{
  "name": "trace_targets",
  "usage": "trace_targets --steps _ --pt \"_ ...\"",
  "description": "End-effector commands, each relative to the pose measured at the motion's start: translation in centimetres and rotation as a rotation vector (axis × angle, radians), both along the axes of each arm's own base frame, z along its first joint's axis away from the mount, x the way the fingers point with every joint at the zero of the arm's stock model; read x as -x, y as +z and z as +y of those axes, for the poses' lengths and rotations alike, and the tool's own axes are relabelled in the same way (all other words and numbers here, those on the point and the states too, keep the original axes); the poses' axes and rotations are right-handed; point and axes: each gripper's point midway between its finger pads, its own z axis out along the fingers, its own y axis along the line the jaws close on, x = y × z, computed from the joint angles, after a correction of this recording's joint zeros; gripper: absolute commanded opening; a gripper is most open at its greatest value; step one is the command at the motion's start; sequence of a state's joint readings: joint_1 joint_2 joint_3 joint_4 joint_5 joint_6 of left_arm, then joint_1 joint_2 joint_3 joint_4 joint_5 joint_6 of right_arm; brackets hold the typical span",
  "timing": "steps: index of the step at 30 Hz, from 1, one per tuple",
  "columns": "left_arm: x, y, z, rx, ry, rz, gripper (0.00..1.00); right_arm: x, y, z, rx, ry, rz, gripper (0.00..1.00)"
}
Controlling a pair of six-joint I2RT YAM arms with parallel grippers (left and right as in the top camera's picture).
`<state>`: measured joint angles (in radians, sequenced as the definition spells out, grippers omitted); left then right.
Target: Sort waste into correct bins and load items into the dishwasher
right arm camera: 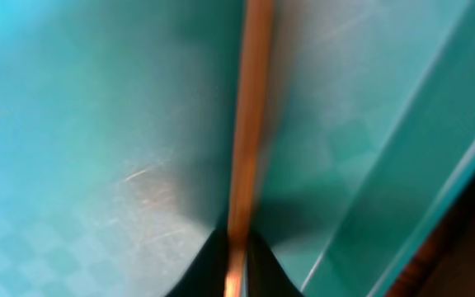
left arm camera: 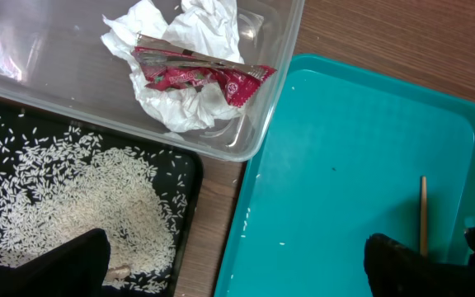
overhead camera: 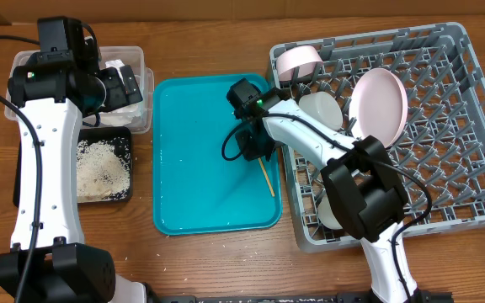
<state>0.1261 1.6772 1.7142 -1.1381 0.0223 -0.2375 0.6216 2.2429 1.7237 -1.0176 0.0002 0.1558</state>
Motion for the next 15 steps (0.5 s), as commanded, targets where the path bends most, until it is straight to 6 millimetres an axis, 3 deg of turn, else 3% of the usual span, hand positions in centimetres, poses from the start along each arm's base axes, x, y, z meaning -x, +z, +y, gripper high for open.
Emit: trace_targets --steps 1,3,6,11,15 --pt "-0.1 0.9 0.0 0.000 0.012 -0.023 1.00 0.3 -0.5 0.0 0.003 0.007 0.027 0.04" --pt "0.0 0.9 0.0 0.000 0.012 -0.023 1.00 0.1 0.5 0.4 -0.013 0.008 0.029 0.04" --pt "-0.1 0.9 0.0 0.000 0.012 -0.023 1.00 -0.8 3.8 1.5 -0.056 0.011 0.002 0.04" --pt "0.0 0.9 0.0 0.000 0.012 -0.023 1.00 -2.7 12.2 2.5 -0.128 0.027 -0.109 0.04" --pt "0.0 0.9 0.0 0.000 0.012 -0.023 1.00 -3.7 18.7 0.9 -0.135 -0.005 -0.204 0.04"
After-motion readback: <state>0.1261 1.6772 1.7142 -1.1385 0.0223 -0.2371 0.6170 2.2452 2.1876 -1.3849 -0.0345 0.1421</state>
